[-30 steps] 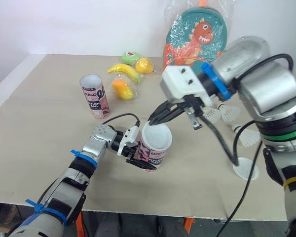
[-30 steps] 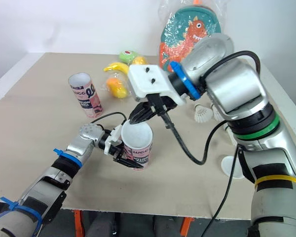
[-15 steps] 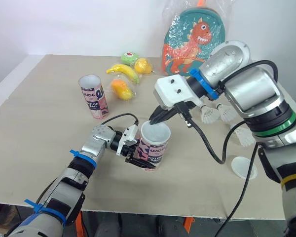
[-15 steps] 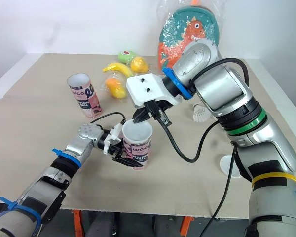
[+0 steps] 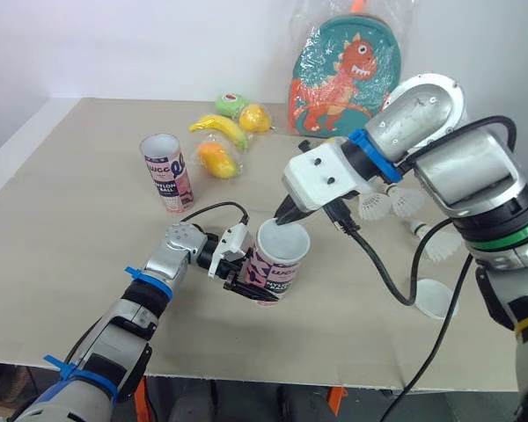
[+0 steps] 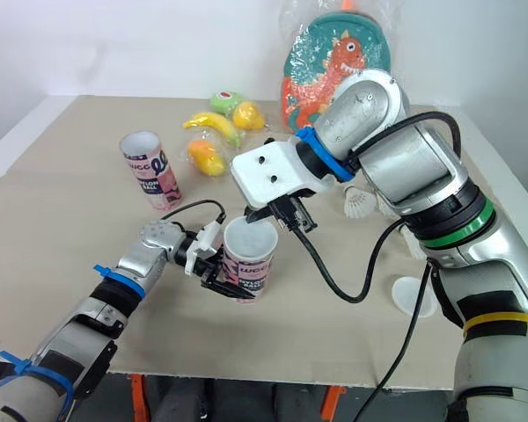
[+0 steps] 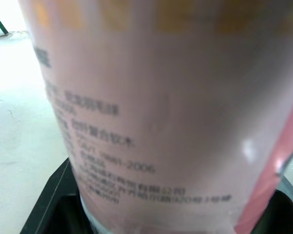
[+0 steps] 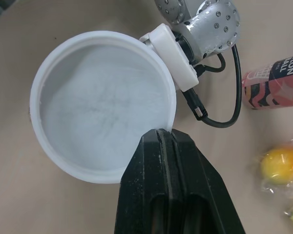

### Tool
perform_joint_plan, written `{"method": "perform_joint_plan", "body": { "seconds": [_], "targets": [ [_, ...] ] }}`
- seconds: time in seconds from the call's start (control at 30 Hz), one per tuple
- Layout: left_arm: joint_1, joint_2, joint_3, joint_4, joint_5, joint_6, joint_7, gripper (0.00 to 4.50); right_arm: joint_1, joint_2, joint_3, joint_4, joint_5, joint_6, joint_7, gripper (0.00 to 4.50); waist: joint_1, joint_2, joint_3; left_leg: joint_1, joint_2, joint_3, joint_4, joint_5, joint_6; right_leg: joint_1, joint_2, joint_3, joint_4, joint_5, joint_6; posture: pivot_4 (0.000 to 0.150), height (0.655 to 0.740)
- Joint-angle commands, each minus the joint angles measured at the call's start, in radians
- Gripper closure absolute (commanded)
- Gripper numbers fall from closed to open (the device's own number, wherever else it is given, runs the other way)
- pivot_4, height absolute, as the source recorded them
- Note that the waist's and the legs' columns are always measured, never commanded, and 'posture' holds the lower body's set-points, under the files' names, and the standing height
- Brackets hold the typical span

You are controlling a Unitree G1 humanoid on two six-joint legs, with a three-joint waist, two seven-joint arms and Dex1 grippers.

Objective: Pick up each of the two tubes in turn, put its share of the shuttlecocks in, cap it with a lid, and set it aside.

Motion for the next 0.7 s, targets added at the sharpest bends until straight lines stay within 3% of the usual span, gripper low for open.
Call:
{"method": "perform_joint_plan", "body": {
  "seconds": [0.03, 0.13, 0.3, 0.5, 0.6, 0.7],
  "targets": [
    [0.034, 0.025, 0.001, 0.01, 0.037, 0.02, -0.007, 1.56, 0.034, 0.034, 0.015, 0.038, -0.039, 0.008, 0.004, 3.08, -0.001, 0.0, 0.0, 0.0, 0.0, 0.0, 0.0, 0.0, 0.0, 0.0, 0.0, 0.0, 0.0, 0.0, 0.0, 0.15, 0.74],
    [0.039, 0.025, 0.007, 0.005, 0.041, 0.024, -0.006, 1.56, 0.028, 0.06, -0.009, 0.062, -0.041, 0.038, 0.005, 1.78, -0.002, 0.0, 0.0, 0.003, 0.003, 0.0, 0.0, 0.0, 0.0, 0.002, 0.002, 0.0, 0.0, 0.0, 0.0, 0.15, 0.74],
    [0.042, 0.022, 0.014, 0.001, 0.045, 0.029, -0.004, 1.56, -0.004, 0.086, -0.06, 0.125, -0.03, 0.059, 0.007, 1.78, -0.002, 0.0, 0.0, 0.005, 0.005, 0.0, -0.002, 0.0, 0.0, 0.003, 0.005, 0.001, 0.0, 0.0, -0.001, 0.15, 0.74],
    [0.042, 0.021, 0.02, 0.002, 0.049, 0.03, -0.003, 1.56, -0.088, 0.032, -0.145, 0.173, 0.18, 0.187, 0.048, 1.78, -0.001, 0.0, 0.0, 0.005, 0.007, 0.001, -0.003, 0.0, 0.0, 0.002, 0.007, 0.001, 0.0, 0.002, -0.005, 0.15, 0.74],
    [0.042, 0.021, 0.021, 0.005, 0.051, 0.028, -0.005, 1.56, -0.083, -0.001, -0.128, 0.147, 0.243, 0.222, 0.048, 2.59, -0.001, 0.0, 0.0, 0.005, 0.007, 0.001, -0.005, 0.0, 0.0, 0.001, 0.007, 0.002, 0.0, 0.0, -0.006, 0.15, 0.74],
    [0.041, 0.017, 0.021, 0.007, 0.054, 0.027, -0.007, 1.56, -0.053, -0.012, -0.106, 0.112, 0.24, 0.219, 0.048, 3.98, -0.002, 0.0, 0.0, 0.005, 0.007, 0.001, -0.007, 0.0, 0.0, 0.0, 0.007, 0.002, 0.0, 0.0, -0.006, 0.15, 0.74]
  ]
}}
